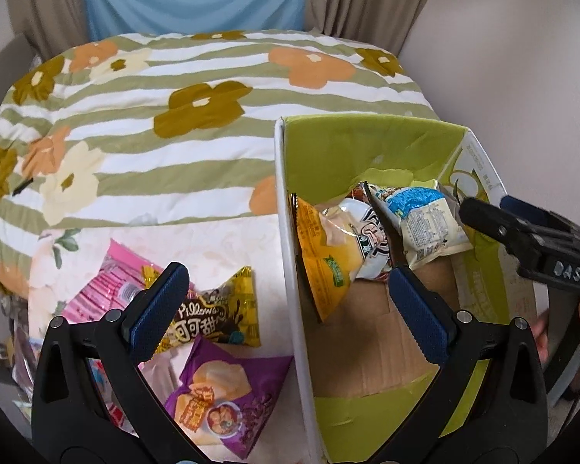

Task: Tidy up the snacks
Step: 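Carry both packets into the yellow-green box and open both tools, then withdraw both tools from the box back toward the snack pile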

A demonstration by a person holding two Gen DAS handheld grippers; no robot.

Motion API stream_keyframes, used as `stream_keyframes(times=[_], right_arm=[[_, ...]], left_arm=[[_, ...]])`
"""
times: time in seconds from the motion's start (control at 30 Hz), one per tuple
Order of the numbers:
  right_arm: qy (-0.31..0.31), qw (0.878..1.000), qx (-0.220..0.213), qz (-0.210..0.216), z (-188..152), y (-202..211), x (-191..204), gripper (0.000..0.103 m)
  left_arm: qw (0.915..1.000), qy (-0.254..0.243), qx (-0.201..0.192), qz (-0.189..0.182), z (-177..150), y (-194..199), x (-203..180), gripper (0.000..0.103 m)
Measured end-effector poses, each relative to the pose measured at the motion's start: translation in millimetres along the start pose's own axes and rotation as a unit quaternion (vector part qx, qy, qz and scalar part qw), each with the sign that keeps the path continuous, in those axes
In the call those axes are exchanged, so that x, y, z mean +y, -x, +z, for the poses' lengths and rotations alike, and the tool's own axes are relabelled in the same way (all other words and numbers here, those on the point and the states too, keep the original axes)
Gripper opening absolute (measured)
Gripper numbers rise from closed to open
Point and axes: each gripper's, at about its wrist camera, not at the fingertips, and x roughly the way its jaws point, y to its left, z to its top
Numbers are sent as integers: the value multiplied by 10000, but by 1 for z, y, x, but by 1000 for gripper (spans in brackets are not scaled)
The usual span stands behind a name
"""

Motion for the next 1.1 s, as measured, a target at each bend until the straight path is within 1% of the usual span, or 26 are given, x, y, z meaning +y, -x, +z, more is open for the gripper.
stream_keyframes(times=[0.2, 0.33, 0.43, 0.57, 0.67, 0.83, 0.93, 1.1], right_arm=[[-42, 9999, -94, 60, -9, 32, 3, 102], [144, 9995, -263, 19, -14, 61, 8, 103], [239, 9991, -357, 33, -16, 75, 9, 103], [354, 9979, -505, 187, -22, 93, 10, 103], [453, 9972, -550, 247, -28, 105, 16, 103], [599, 9948, -763, 309, -44, 125, 36, 103], [731, 9933, -865, 227, -58, 135, 57, 103], [667, 9918, -1010, 400, -87, 151, 100, 103]], left_arm=[[9997, -19, -235, 21, -1, 28, -9, 102], [9989, -30, -448, 100, -4, 53, -17, 102], [9979, -45, -602, 218, -9, 76, -21, 102], [9964, -12, -733, 426, -21, 104, -23, 102], [9961, 2, -736, 482, -35, 121, -19, 102], [9951, 133, -783, 585, -69, 148, 5, 102], [9945, 283, -831, 568, -89, 166, 31, 102], [9923, 406, -950, 681, -121, 198, 83, 102]])
